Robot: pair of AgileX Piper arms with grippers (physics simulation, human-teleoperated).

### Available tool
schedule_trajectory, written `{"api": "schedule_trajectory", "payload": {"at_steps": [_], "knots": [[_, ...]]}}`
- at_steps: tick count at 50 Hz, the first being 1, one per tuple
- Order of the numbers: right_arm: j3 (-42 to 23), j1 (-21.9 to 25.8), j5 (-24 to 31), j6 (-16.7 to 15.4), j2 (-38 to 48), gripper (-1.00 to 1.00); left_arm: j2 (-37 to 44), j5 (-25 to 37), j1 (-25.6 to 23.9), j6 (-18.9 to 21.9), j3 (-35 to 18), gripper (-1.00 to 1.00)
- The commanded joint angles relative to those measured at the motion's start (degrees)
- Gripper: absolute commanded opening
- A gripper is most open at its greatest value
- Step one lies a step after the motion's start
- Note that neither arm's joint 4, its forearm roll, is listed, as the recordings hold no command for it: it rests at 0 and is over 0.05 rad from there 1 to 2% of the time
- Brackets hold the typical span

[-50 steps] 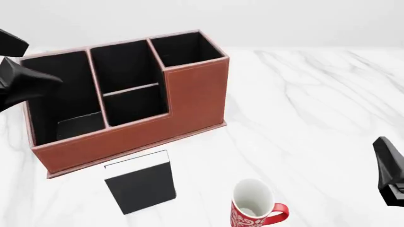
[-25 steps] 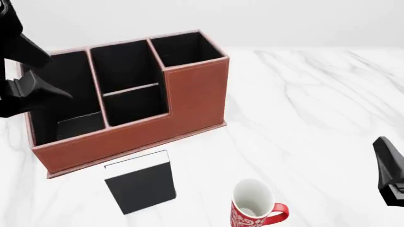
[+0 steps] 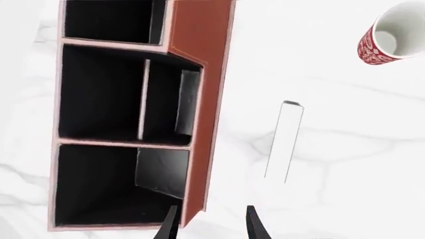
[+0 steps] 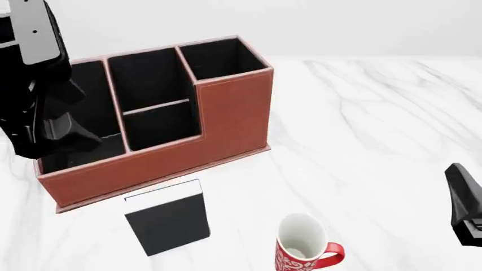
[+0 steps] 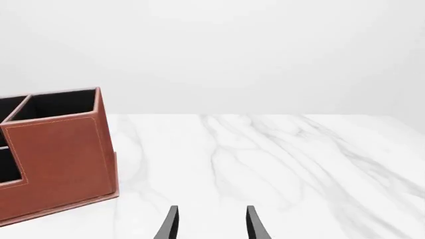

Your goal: Pick up the book and place it in the front compartment of the caddy.

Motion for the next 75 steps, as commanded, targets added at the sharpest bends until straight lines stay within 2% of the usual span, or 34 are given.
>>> {"api": "schedule_trajectory", "payload": {"at_steps": [1, 14, 44, 47, 48, 50, 53, 55, 60, 65, 66, 69, 70, 71, 73, 75], "knots": [[0.0, 0.0, 0.1, 0.0, -0.1, 1.00, 1.1, 0.1, -1.3, 0.3, 1.5, 1.00], [0.0, 0.0, 0.1, 0.0, -0.1, 1.00, 4.3, -0.4, -6.4, -4.1, 0.7, 1.00], [0.0, 0.0, 0.1, 0.0, -0.1, 1.00, 7.4, -4.1, -11.5, -7.6, 3.6, 1.00], [0.0, 0.0, 0.1, 0.0, -0.1, 1.00, 7.9, -4.6, -12.4, -8.1, 4.0, 1.00], [0.0, 0.0, 0.1, 0.0, -0.1, 1.00, 8.7, -4.6, -14.3, -9.8, 3.3, 1.00], [0.0, 0.0, 0.1, 0.0, -0.1, 1.00, 8.0, -5.1, -12.3, -7.7, 4.7, 1.00], [0.0, 0.0, 0.1, 0.0, -0.1, 1.00, 8.5, -5.4, -13.4, -8.8, 4.3, 1.00], [0.0, 0.0, 0.1, 0.0, -0.1, 1.00, 8.3, -6.2, -12.4, -7.6, 5.6, 1.00], [0.0, 0.0, 0.1, 0.0, -0.1, 1.00, 9.6, -7.0, -15.0, -10.2, 5.3, 1.00], [0.0, 0.0, 0.1, 0.0, -0.1, 1.00, 10.0, -7.8, -15.5, -10.4, 6.0, 1.00], [0.0, 0.0, 0.1, 0.0, -0.1, 1.00, 10.6, -8.0, -16.8, -11.9, 5.7, 1.00], [0.0, 0.0, 0.1, 0.0, -0.1, 1.00, 10.4, -9.0, -15.9, -10.9, 7.0, 1.00], [0.0, 0.0, 0.1, 0.0, -0.1, 1.00, 11.2, -8.9, -17.8, -13.0, 6.1, 1.00], [0.0, 0.0, 0.1, 0.0, -0.1, 1.00, 10.8, -9.3, -16.3, -11.4, 7.2, 1.00], [0.0, 0.0, 0.1, 0.0, -0.1, 1.00, 11.3, -9.6, -17.2, -12.5, 7.0, 1.00], [0.0, 0.0, 0.1, 0.0, -0.1, 1.00, 11.3, -9.9, -16.8, -12.0, 7.7, 1.00]]}}
